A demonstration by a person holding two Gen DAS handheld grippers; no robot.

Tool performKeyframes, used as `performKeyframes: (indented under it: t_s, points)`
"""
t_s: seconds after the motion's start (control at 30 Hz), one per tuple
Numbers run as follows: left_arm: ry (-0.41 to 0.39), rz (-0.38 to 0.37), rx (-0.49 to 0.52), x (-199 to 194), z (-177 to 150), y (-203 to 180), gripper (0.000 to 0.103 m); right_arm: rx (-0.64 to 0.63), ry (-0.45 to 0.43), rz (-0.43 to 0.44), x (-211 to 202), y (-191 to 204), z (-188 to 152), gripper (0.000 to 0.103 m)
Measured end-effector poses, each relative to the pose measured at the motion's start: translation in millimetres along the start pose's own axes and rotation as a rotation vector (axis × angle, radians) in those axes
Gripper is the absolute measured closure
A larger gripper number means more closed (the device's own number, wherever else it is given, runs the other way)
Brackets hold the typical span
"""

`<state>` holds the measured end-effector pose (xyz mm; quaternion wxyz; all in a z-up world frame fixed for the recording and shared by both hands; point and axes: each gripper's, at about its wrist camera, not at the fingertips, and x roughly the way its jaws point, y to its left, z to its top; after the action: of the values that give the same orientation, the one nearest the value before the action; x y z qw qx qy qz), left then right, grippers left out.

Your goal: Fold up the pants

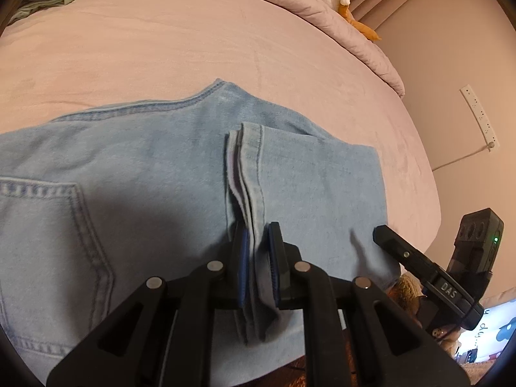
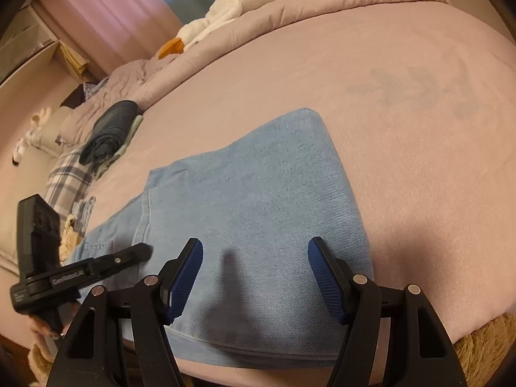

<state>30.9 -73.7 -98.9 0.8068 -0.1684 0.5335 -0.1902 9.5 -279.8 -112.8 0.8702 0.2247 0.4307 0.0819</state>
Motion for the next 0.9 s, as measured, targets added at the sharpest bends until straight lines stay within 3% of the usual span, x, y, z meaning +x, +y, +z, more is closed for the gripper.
performKeyframes:
  t_s: [0.4, 0.63, 0.8, 0.9]
  points:
    - [-0.028, 0.082, 0.007, -21, -11, 2, 0.089, -0.010, -0.007, -0.065, -7, 6, -2, 0.035]
    - [-0.026, 0.009, 0.007, -29, -16, -2, 0.075, 0.004, -0.117, -0.196, -45, 0, -1, 0.035]
    - [0.002, -0.002, 0.025, -19, -19, -8, 0.070, 0.062, -0.048, -0.217, -37, -21, -8, 0.035]
    - [0.021, 0.003, 0.025, -12, -21, -9, 0.070, 0.076, 0.011, -0.221, -24, -27, -14, 0.042]
